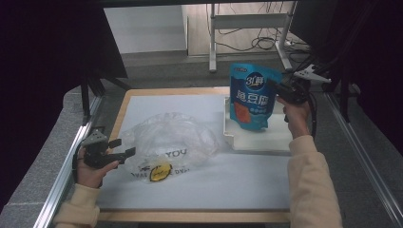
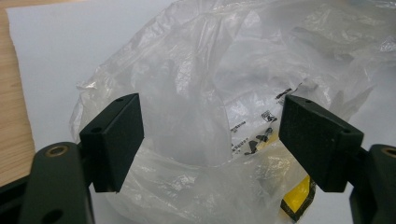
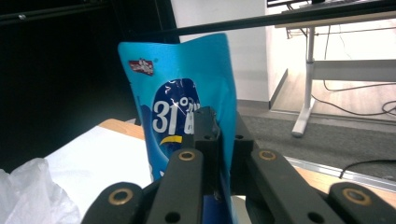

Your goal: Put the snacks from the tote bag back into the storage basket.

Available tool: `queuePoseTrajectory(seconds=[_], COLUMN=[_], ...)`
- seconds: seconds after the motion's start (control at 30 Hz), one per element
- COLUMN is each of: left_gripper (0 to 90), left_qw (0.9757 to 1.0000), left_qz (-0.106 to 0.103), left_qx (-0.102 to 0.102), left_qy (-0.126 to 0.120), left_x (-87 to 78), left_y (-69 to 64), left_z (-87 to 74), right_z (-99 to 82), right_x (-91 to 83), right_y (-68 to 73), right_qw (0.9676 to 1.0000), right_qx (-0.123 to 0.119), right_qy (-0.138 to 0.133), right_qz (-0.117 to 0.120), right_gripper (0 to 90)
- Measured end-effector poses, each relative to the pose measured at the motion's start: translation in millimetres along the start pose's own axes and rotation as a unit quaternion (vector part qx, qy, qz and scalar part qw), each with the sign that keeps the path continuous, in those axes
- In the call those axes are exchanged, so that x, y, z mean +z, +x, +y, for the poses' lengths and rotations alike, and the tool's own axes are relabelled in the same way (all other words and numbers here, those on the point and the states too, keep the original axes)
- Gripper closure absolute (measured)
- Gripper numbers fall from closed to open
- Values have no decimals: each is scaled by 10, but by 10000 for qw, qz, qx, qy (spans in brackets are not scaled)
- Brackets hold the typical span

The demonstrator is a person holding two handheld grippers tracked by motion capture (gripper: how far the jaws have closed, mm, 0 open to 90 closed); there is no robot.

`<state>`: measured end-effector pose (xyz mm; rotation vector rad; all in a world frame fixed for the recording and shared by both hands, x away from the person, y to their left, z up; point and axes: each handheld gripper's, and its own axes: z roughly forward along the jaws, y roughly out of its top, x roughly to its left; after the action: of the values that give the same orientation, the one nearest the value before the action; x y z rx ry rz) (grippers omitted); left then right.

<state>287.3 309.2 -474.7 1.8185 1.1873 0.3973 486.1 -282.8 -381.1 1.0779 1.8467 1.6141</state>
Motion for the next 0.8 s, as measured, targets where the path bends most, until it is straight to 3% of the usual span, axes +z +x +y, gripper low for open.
queuePoseTrajectory(seconds=[0.53, 0.8], left_gripper=[224, 223], left_qw=[10000, 10000], left_qz=[-15, -17], left_qx=[8, 38], left_qy=[-43, -56], left_x=[-45, -44], left_y=[-18, -49], left_z=[8, 44], right_z=[-35, -44], right_x=[-110, -156], right_y=[15, 28], right_qw=[9996, 9993], right_qx=[-129, -44], right_qy=[111, 106], right_qz=[-215, -344], right_gripper=[777, 625])
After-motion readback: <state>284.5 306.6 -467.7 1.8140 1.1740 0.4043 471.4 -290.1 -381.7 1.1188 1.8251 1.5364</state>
